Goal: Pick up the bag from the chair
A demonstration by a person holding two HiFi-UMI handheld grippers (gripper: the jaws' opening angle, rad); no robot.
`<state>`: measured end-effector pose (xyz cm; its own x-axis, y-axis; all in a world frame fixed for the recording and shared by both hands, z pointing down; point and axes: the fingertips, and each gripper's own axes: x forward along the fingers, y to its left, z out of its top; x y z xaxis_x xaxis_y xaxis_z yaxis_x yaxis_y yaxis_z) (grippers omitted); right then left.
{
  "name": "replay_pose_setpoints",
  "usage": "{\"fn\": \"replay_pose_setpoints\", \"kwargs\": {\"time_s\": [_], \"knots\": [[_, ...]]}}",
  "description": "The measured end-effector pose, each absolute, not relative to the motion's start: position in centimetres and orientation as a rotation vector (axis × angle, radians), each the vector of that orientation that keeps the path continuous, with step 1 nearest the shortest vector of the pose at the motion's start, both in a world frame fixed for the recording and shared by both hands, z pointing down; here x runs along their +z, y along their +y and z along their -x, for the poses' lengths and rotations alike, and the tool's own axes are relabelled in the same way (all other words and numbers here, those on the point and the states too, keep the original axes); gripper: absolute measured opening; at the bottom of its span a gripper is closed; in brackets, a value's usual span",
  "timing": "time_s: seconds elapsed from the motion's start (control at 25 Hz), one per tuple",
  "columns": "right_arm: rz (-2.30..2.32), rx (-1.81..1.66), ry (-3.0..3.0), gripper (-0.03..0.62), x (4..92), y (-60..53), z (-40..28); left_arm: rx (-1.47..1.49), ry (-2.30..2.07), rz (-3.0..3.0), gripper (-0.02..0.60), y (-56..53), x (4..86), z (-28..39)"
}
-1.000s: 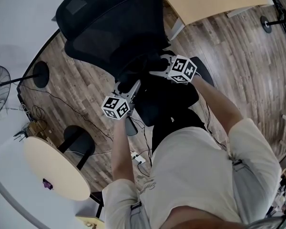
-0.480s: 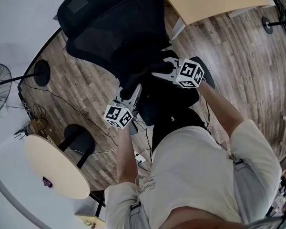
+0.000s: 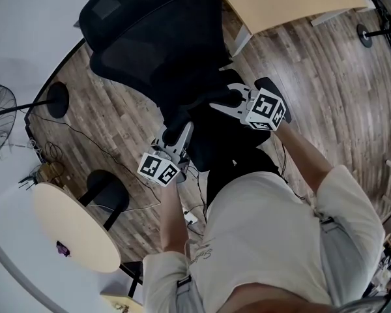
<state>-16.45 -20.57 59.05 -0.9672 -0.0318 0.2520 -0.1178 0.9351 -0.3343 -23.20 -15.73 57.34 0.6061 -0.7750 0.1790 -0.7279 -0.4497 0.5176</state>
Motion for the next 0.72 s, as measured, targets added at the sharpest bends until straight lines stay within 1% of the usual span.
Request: {"fn": "replay_pose_setpoints", "kwargs": {"time_s": [0.24,0.4,0.72], "knots": [[-0.130,0.439,-2.914,0.063,54.9,-20.2,16.2,-0.159,-1.163,-2.350,0.135,-14.8,53.3,22.7],[-0.150,0.398,-2.949,0.058,52.0,-20.4,15.5,-0.142,-1.166,-2.426,0.137,-14.4,50.5,21.9],[-0.108,0.261,-2.973,0.057,47.7,-18.0,14.3,-0.244,-1.232,-2.463,0.137,-13.5,45.8,22.0]]}}
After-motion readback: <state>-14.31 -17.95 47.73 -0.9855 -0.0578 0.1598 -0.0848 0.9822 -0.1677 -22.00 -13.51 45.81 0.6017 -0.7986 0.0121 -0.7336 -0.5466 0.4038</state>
